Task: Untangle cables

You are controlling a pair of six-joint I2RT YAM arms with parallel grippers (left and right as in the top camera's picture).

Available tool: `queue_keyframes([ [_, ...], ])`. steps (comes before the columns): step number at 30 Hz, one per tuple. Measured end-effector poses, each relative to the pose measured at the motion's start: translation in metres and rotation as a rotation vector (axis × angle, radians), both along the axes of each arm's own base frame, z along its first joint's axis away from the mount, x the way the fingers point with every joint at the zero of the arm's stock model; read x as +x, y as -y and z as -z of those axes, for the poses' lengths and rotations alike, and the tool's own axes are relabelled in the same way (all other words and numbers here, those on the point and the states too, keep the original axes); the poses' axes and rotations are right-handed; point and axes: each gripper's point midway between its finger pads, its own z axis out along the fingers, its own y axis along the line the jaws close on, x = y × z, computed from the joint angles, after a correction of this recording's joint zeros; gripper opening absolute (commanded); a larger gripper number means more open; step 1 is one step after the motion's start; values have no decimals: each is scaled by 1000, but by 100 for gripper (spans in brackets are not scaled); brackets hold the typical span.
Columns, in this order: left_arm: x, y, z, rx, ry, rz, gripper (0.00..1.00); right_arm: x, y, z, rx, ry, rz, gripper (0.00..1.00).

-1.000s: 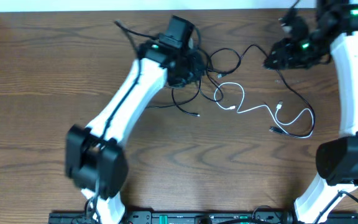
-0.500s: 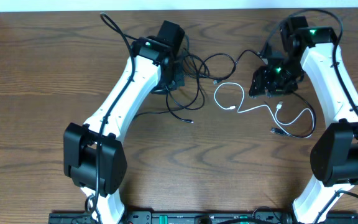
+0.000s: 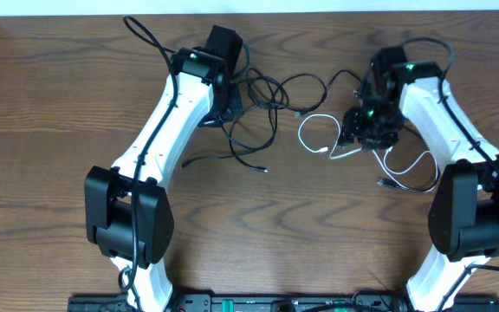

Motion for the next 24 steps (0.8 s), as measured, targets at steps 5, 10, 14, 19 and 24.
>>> queue_keyframes([
  [5, 0, 0, 0, 0, 0, 0, 8, -13, 8, 26, -46, -50, 87, 49],
  [10, 0, 0, 0, 1, -1, 0, 8, -8, 18, 29, -109, -34, 141, 41],
  [14, 0, 0, 0, 1, -1, 0, 8, -1, 24, 30, -141, -6, 169, 27],
  [19, 0, 0, 0, 1, -1, 0, 7, 2, 27, 30, -158, 5, 191, 12],
  [24, 0, 0, 0, 1, -1, 0, 8, 2, 28, 30, -164, 4, 199, 1],
])
